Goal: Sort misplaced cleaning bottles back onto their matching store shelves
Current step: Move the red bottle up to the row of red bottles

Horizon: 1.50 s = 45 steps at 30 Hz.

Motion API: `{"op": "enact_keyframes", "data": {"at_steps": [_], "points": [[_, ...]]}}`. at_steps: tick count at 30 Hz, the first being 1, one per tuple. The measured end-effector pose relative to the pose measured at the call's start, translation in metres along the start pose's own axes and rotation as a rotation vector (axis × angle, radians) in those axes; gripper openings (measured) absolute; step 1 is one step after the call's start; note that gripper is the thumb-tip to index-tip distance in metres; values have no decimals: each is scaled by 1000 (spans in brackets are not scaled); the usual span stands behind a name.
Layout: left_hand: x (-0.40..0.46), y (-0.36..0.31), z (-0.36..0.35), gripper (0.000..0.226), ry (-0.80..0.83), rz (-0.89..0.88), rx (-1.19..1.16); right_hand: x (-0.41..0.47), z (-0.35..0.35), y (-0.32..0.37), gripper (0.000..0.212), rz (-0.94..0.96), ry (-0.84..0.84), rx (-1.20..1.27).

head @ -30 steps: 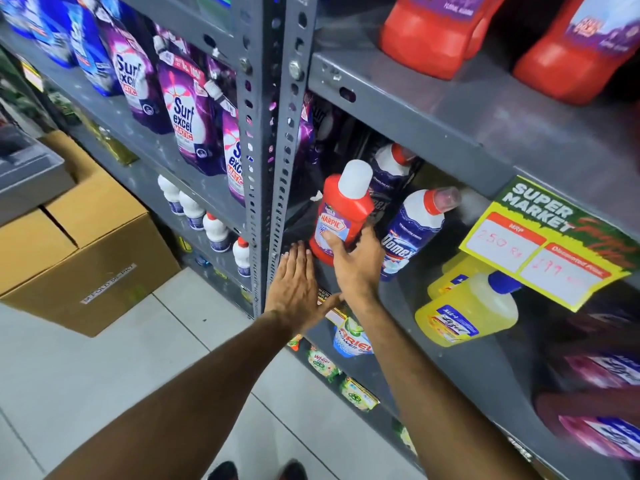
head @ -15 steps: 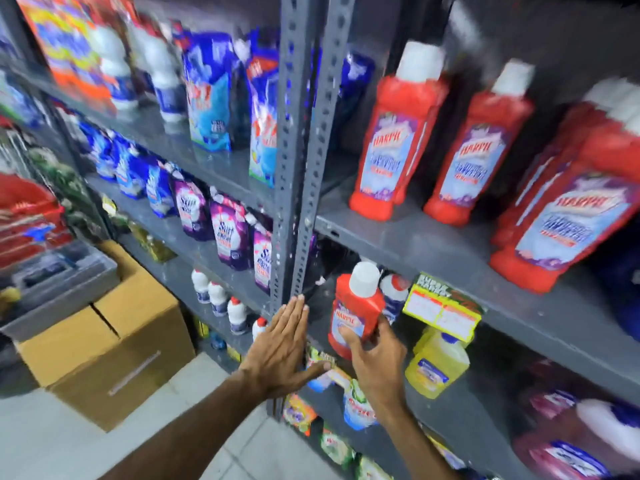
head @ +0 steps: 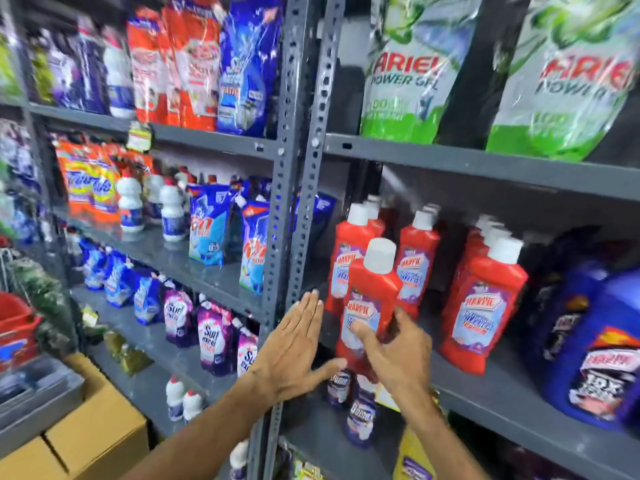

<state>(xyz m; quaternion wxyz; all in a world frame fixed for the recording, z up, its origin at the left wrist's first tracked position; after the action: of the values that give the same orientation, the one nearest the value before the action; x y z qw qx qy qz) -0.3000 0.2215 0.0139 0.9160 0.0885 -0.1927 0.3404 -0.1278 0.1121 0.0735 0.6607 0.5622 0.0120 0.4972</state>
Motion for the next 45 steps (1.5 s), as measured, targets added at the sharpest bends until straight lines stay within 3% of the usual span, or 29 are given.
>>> {"op": "enact_keyframes", "data": {"at_steps": [5, 13, 17, 22, 25, 31, 37, 45], "points": [[26, -12, 4, 129, 89, 41, -52, 44, 14, 3, 31, -13, -15, -21], [33, -11, -24, 107, 221, 159, 17, 72, 19, -24, 39, -87, 3, -28], [32, -10, -30, 110, 186, 159, 18, 84, 17, -35, 36, -102, 5, -25], [32, -6, -43, 114, 82, 154, -2, 97, 11, -48, 54, -103, 20, -13], [31, -6, -46, 116, 33, 146, 1, 94, 10, -54, 53, -119, 23, 34], [31, -7, -49, 114, -6, 147, 16, 69, 1, -84, 75, -163, 231, -62], [31, -6, -45, 119, 3, 137, 6, 68, 4, -90, 63, -209, 260, -19], [31, -7, -42, 124, 54, 145, -12, 66, 4, -97, 63, -240, 214, -12]]}}
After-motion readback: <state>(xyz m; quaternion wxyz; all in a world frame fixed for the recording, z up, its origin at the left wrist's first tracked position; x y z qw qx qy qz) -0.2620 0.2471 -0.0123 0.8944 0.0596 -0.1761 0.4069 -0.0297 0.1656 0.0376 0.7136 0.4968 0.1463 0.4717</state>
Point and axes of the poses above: each hand's wrist, its own x-axis towards the middle knuckle, its own z-axis out of the back of the hand, y = z × x, the point moved 3 cm from there along x, towards the middle knuckle, and after that the axes turned 1 degree about -z, right-handed, at the moved point
